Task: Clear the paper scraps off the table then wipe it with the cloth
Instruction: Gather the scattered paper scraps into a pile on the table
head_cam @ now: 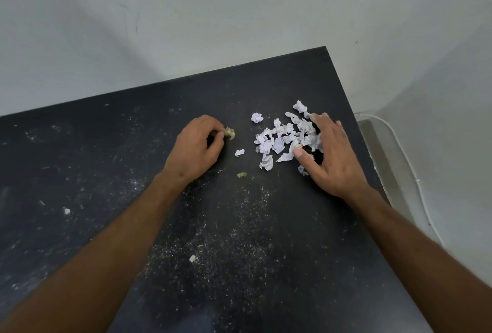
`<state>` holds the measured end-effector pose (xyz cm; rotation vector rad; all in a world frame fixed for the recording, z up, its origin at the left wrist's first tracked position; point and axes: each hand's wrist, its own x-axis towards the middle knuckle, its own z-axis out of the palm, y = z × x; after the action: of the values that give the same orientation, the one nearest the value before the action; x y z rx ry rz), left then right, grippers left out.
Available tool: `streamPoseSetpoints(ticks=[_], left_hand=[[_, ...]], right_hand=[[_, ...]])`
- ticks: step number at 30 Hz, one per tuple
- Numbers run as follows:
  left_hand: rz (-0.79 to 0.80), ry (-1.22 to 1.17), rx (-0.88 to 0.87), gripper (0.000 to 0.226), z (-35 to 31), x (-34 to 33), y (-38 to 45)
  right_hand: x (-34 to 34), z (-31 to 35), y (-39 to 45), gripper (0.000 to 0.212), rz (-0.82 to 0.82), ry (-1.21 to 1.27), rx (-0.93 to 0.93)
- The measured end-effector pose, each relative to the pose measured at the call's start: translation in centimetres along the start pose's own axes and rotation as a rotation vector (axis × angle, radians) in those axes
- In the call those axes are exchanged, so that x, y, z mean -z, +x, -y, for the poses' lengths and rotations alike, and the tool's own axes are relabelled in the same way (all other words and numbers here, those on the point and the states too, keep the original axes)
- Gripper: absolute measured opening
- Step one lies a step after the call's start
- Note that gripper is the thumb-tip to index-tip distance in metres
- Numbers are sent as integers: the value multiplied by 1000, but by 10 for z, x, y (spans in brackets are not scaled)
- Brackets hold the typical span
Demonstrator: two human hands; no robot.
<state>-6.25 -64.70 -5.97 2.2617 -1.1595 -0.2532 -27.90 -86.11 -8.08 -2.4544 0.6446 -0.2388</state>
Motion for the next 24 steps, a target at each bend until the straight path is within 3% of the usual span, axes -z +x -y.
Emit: streamPoseSetpoints(ticks=[4, 9, 13, 16, 24], left_hand=[[-31, -182, 198, 5, -14, 3, -13], [33, -163, 8, 32, -30, -5, -52], [114, -99, -3, 21, -38, -14, -75], [165, -12, -40, 27, -37, -21, -79], [140, 29, -17, 13, -37, -24, -62]], right_hand=[[-1, -1, 1, 78, 0, 11, -12], [2, 4, 0, 76, -17, 10, -38], [2, 5, 1, 76, -24, 23, -46], [2, 5, 0, 76, -27, 22, -48], [6, 11, 0, 78, -27, 35, -91]])
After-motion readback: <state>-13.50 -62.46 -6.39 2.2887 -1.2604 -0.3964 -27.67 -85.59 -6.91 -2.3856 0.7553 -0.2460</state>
